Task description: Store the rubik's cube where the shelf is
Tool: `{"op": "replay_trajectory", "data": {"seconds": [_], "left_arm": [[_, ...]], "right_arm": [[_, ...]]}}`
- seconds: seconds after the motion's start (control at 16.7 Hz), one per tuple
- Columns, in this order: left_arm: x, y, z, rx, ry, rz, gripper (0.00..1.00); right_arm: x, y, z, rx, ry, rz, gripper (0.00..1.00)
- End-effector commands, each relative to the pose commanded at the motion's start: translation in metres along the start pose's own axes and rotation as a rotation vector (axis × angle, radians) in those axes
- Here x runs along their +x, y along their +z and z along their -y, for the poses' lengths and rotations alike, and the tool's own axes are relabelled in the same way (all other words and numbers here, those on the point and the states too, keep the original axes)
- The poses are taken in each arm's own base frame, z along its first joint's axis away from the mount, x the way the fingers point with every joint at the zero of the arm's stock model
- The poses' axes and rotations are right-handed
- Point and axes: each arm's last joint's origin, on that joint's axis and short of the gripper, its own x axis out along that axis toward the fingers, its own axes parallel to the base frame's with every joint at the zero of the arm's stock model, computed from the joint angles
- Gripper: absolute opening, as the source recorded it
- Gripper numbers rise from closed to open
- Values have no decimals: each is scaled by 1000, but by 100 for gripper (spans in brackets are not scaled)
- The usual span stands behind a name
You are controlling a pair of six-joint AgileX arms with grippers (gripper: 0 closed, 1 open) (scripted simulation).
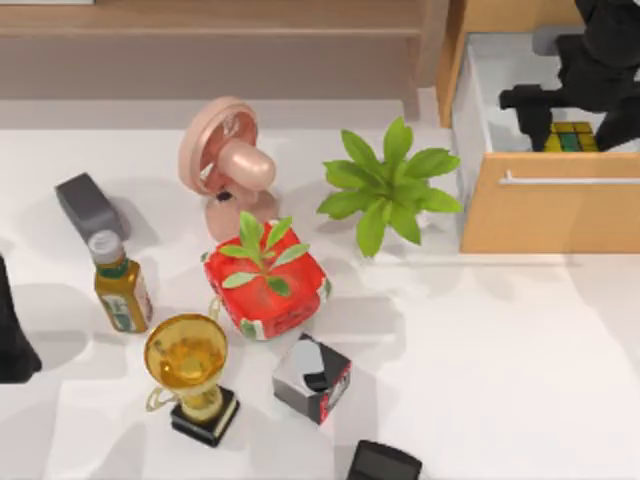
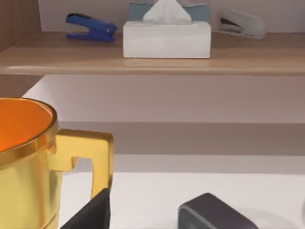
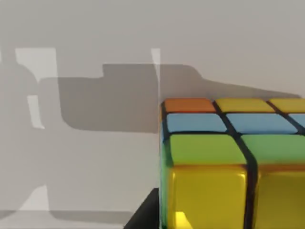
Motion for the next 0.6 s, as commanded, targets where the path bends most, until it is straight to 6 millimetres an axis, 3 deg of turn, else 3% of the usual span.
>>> {"op": "replay_trajectory", "data": {"seconds": [0.6], "left_arm": [[0, 0, 0, 0, 0, 0, 100]], "right_arm": [[-30, -10, 2, 31, 9, 16, 0]]}}
